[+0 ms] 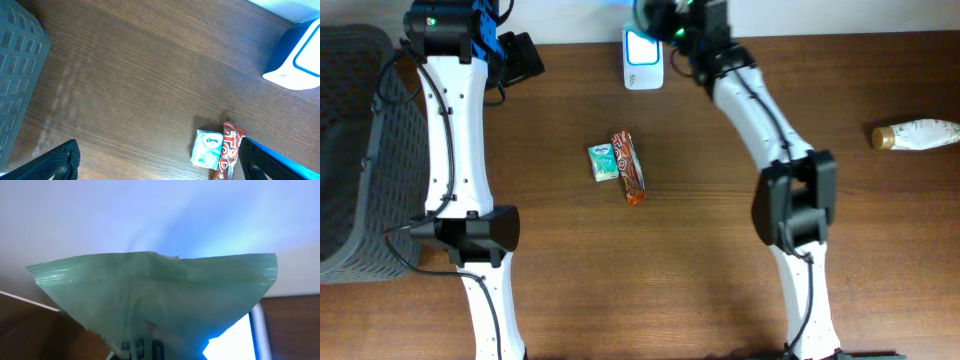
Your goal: Scan the item barcode
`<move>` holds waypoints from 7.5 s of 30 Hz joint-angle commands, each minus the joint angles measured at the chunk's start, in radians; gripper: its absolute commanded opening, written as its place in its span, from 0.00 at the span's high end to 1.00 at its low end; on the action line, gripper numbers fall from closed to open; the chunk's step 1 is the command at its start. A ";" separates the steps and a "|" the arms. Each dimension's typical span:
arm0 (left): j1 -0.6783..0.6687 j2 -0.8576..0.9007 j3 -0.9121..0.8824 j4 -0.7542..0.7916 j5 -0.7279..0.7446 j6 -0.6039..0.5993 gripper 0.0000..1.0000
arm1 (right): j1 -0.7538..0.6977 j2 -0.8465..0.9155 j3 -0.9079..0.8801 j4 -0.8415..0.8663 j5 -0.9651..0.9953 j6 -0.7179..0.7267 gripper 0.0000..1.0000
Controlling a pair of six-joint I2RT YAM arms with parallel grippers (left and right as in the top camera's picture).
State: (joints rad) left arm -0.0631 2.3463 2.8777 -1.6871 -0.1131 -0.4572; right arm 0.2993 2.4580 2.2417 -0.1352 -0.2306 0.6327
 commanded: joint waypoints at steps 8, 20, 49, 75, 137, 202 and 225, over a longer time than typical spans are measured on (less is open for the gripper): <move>0.001 -0.005 0.003 -0.001 -0.011 0.002 0.01 | 0.066 0.038 0.003 -0.061 0.261 -0.214 0.96; 0.001 -0.005 0.003 -0.001 -0.011 0.002 0.01 | -0.029 -0.013 0.008 -0.253 0.373 -0.209 0.96; 0.001 -0.005 0.003 -0.001 -0.011 0.002 0.01 | -0.918 -0.160 -0.051 -1.116 0.486 0.147 0.83; 0.001 -0.005 0.003 -0.001 -0.011 0.002 0.01 | -0.817 -0.357 -0.089 -1.094 0.020 -0.249 0.01; 0.001 -0.005 0.003 -0.001 -0.011 0.002 0.01 | 0.185 0.052 -0.162 -0.810 -0.098 -0.256 0.73; 0.001 -0.005 0.003 -0.001 -0.011 0.002 0.01 | 0.170 -0.014 0.111 -1.425 0.414 -0.137 0.39; 0.001 -0.005 0.003 -0.001 -0.011 0.002 0.01 | 0.151 -0.015 -0.123 -1.131 0.366 -0.159 0.96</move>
State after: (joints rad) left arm -0.0631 2.3463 2.8777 -1.6871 -0.1131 -0.4572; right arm 0.4786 2.4466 2.0624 -1.2613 0.1413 0.5072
